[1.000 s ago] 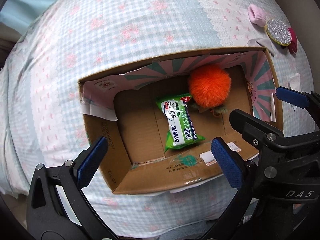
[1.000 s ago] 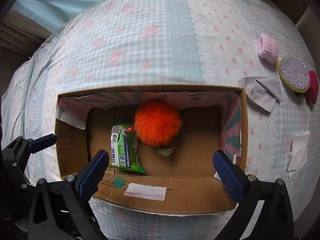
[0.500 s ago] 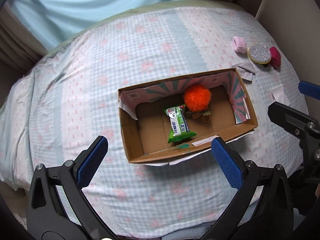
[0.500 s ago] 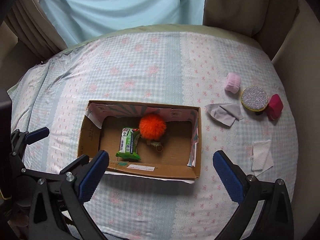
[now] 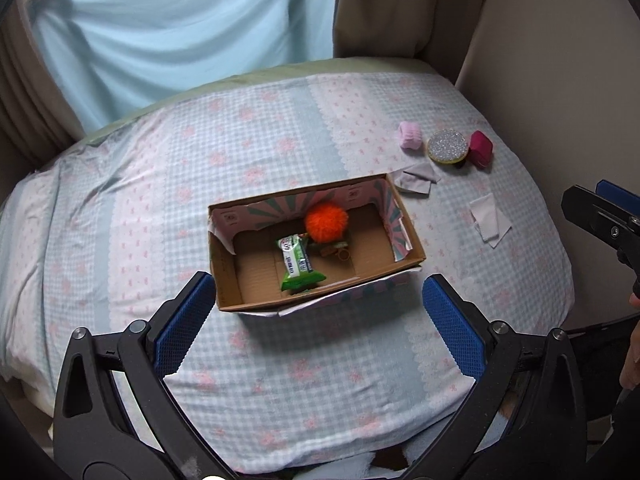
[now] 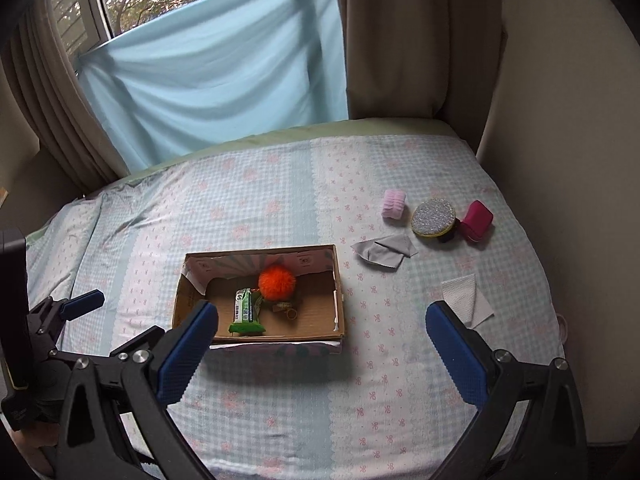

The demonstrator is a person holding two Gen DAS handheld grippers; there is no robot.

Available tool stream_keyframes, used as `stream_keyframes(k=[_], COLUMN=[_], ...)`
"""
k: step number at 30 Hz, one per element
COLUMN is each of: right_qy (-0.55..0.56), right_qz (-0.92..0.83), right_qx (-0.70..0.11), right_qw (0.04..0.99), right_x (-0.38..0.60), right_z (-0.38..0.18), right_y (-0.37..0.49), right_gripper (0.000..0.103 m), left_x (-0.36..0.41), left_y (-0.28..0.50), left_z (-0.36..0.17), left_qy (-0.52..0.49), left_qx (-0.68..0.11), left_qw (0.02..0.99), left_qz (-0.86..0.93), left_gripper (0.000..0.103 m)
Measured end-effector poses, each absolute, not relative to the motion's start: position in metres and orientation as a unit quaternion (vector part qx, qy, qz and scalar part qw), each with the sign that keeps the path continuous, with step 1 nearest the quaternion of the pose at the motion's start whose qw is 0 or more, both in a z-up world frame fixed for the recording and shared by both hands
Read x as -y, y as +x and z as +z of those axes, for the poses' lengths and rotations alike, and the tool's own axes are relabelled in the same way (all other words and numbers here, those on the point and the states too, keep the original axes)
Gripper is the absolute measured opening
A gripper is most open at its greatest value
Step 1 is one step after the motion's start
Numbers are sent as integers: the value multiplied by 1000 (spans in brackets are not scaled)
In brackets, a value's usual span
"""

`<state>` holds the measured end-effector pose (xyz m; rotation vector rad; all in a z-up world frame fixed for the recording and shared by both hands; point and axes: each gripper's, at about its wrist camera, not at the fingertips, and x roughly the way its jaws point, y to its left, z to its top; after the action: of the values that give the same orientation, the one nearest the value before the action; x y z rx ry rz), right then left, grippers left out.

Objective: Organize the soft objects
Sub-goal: 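Move the left tool to the silver sponge while the right tool reaches the magenta pouch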

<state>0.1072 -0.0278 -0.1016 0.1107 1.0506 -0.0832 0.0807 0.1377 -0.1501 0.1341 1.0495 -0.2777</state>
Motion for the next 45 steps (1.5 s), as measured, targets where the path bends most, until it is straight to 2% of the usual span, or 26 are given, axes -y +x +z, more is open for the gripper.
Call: stream_keyframes(k=[13, 26, 34, 45], right_qy=[106, 135, 158, 223], right_qz=[-121, -143, -147, -154], right_qx=[-474, -485, -509, -545], right_qw=[866, 852, 833, 793], right_x=[146, 265, 330, 400], right_z=[-77, -93, -140, -253], right_y=[83, 144, 203, 272], right_gripper=[103, 103, 103, 103], left_x=[-36, 81, 144, 212], left_y=[91, 170, 248, 357], left_z=[-131, -149, -201, -315], left_qy=[42, 11, -43, -110], left_qx=[-498, -530, -582, -644], left_qw=[844, 820, 783, 732], left_qz=[-196, -216, -217, -193], left_gripper=[103, 103, 103, 103])
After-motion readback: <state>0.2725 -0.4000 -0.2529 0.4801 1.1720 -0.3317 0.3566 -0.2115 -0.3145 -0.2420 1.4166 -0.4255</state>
